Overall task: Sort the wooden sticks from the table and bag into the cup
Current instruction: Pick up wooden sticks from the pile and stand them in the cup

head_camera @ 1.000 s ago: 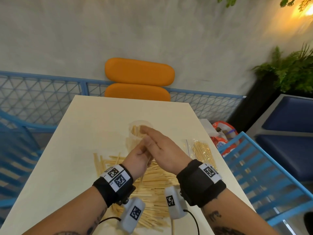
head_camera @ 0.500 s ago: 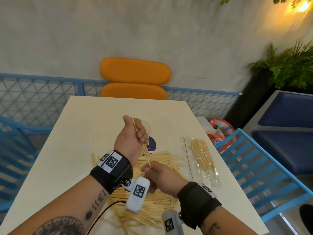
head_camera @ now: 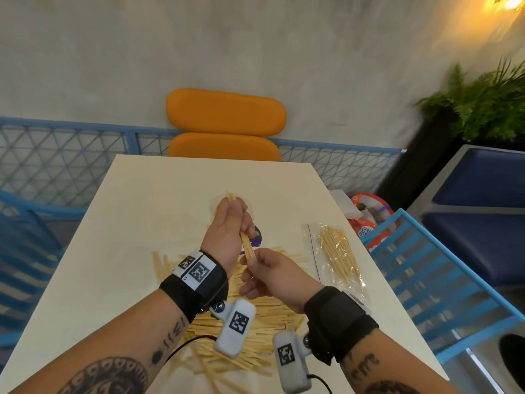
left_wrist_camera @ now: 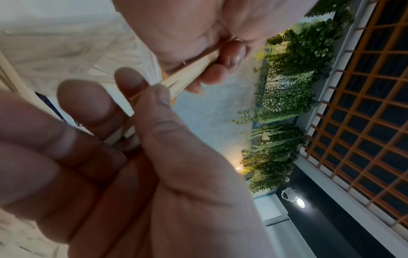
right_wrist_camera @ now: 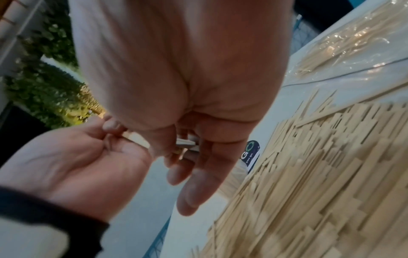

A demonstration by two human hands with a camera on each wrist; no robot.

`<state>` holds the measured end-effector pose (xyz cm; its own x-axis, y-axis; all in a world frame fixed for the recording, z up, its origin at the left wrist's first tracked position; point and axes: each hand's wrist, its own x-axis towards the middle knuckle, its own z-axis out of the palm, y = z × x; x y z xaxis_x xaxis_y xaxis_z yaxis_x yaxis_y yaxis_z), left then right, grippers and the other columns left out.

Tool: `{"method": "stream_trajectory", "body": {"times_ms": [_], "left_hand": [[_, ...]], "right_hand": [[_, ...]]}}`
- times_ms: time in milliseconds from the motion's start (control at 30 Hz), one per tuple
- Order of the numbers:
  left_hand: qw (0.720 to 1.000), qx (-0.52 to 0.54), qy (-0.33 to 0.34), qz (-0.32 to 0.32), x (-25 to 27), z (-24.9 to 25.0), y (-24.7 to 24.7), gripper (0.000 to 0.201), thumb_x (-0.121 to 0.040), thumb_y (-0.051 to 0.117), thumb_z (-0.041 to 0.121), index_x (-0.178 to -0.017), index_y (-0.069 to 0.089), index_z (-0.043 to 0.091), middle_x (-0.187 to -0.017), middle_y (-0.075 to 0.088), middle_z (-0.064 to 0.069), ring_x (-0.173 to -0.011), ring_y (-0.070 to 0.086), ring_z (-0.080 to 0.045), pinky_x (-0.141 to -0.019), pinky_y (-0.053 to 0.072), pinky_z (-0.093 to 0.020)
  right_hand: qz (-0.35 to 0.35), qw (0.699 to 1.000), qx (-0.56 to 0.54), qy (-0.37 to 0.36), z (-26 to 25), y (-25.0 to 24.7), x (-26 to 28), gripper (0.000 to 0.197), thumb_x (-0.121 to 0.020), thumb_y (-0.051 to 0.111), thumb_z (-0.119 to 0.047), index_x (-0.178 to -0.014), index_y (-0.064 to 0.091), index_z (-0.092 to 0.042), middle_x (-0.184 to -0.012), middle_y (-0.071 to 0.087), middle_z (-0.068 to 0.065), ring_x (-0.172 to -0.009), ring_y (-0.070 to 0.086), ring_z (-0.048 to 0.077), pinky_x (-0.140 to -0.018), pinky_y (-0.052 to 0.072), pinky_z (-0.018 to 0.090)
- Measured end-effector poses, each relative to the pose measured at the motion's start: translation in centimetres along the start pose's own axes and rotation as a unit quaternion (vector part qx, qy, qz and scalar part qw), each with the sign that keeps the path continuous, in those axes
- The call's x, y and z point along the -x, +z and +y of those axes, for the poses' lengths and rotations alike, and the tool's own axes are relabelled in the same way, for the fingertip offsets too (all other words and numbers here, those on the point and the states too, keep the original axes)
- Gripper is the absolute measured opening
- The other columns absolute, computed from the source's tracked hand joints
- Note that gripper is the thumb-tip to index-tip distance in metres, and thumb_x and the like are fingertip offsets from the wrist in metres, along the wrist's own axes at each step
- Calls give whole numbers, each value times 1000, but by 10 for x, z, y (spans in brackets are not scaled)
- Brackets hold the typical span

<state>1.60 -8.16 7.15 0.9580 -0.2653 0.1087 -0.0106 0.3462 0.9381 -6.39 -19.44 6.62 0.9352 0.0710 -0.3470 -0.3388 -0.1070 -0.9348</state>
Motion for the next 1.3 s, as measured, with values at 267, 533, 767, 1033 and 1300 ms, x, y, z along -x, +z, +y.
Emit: {"method": "stream_trajectory", "body": {"times_ms": [267,533,767,1033,1300], "left_hand": [[996,-88,-11,14,5,-9,-4,25,-108,30,24,-109,51,37,-65,44,10,-72,47,-16,-79,44,-33],[989,-140,-34,-17,0,0,-2,45,-105,35,6,-132,28,42,-67,59,8,-68,60,-16,-75,54,-36],[972,-216,-18,-96,1,0,4,38,-106,35,13,-126,42,45,-80,65,8,-68,60,-16,-62,52,-36],[953,-270,19,-134,5,8,-11,45,-100,51,7,-120,46,48,-86,75,7,-61,60,-8,-61,49,-22],[978,-185,97,-4,-39,60,-40,45,-99,49,-3,-109,54,41,-82,74,-2,-84,74,-21,-78,58,-38]], "right_hand": [[-20,997,51,-53,9,10,0,26,-105,47,-34,-112,48,-9,-94,57,3,-71,57,9,-58,44,23],[12,1000,-19,6,13,4,-2,19,-108,39,-27,-96,50,-16,-66,36,-5,-53,31,9,-51,22,24],[50,998,-32,-37,2,3,-1,17,-108,39,-26,-94,47,-21,-72,39,-4,-58,33,9,-54,24,25],[84,991,-50,-88,11,4,-9,32,-107,41,-16,-132,45,-36,-73,45,-4,-60,38,8,-55,30,23],[178,977,4,-114,-6,0,-25,32,-98,61,-15,-128,51,-23,-117,61,0,-92,64,13,-76,54,30]]}}
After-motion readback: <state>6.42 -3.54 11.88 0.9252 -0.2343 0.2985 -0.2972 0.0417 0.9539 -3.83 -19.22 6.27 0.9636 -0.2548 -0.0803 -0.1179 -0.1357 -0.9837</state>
